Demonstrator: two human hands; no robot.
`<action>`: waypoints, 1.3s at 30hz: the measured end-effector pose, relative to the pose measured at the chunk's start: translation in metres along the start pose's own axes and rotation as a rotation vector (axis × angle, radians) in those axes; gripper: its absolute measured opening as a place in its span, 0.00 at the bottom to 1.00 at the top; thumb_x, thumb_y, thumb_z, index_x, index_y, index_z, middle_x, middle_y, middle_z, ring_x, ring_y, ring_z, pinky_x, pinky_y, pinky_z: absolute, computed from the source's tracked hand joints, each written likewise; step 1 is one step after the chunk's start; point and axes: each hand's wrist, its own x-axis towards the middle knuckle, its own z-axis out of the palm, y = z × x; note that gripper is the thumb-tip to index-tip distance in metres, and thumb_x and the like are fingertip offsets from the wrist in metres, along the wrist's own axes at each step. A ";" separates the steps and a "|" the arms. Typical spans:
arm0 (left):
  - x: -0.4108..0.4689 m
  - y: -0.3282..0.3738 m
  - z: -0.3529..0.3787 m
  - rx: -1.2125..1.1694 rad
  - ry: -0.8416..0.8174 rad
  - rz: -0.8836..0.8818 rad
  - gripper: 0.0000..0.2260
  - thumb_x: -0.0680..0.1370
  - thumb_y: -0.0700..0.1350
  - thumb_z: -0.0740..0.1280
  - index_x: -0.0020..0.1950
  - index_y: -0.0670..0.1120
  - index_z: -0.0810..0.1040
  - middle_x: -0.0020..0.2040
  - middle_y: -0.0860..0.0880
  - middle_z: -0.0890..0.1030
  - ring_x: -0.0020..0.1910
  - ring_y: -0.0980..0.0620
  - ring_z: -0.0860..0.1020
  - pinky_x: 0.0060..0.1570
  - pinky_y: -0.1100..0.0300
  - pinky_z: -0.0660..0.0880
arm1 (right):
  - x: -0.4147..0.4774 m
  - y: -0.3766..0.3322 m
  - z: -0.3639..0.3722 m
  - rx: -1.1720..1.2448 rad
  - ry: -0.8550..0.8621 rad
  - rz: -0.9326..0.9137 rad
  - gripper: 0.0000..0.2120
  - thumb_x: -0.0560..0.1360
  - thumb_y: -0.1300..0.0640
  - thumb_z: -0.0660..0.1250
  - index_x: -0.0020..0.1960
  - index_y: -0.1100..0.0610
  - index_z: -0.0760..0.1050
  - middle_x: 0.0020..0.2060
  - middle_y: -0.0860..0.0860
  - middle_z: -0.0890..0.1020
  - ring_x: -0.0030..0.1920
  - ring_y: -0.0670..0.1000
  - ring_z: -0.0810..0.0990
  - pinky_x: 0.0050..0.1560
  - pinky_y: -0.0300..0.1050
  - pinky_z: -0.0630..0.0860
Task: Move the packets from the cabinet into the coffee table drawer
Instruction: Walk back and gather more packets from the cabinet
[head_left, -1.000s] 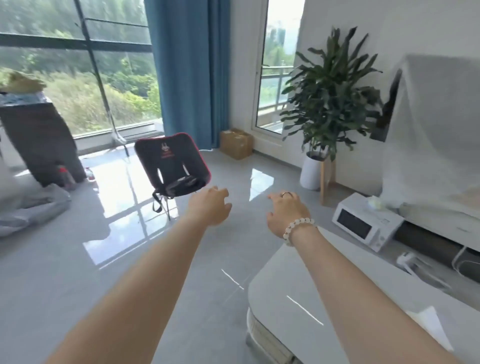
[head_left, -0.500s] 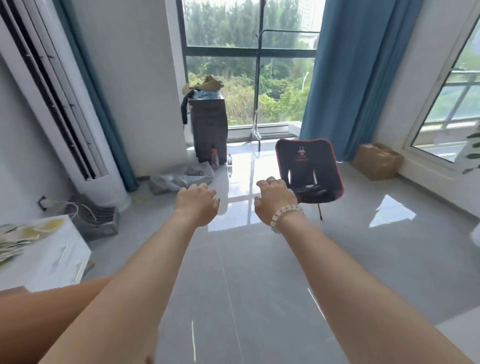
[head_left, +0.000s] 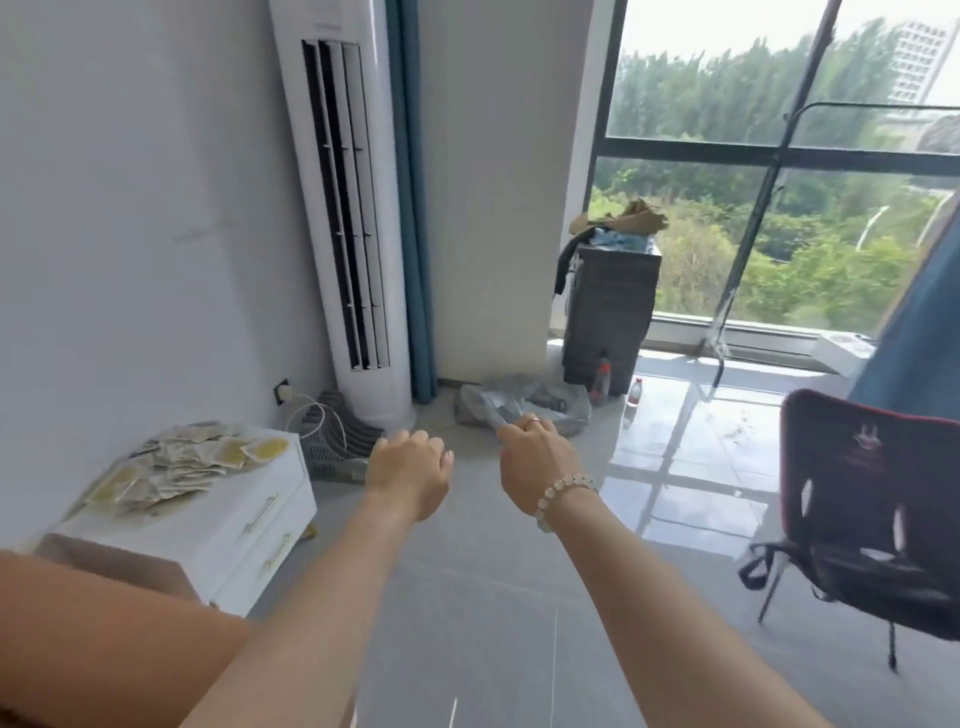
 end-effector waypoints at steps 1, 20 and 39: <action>0.018 -0.005 0.001 -0.015 -0.003 -0.027 0.18 0.83 0.51 0.49 0.61 0.46 0.74 0.61 0.46 0.75 0.62 0.45 0.71 0.59 0.52 0.65 | 0.026 0.004 0.001 -0.001 0.002 -0.035 0.16 0.79 0.60 0.54 0.65 0.58 0.71 0.64 0.54 0.71 0.65 0.54 0.68 0.60 0.46 0.71; 0.228 -0.181 0.071 -0.168 -0.076 -0.607 0.17 0.82 0.48 0.51 0.64 0.47 0.75 0.62 0.47 0.78 0.61 0.46 0.74 0.54 0.56 0.71 | 0.356 -0.075 0.112 0.106 -0.162 -0.462 0.16 0.81 0.55 0.52 0.66 0.56 0.70 0.63 0.53 0.71 0.65 0.53 0.68 0.59 0.45 0.69; 0.341 -0.414 0.074 -0.297 0.085 -1.015 0.16 0.81 0.47 0.52 0.53 0.45 0.78 0.55 0.45 0.79 0.56 0.44 0.76 0.49 0.56 0.71 | 0.583 -0.265 0.185 0.152 -0.315 -0.785 0.17 0.81 0.55 0.51 0.65 0.59 0.70 0.63 0.54 0.71 0.66 0.53 0.66 0.61 0.46 0.67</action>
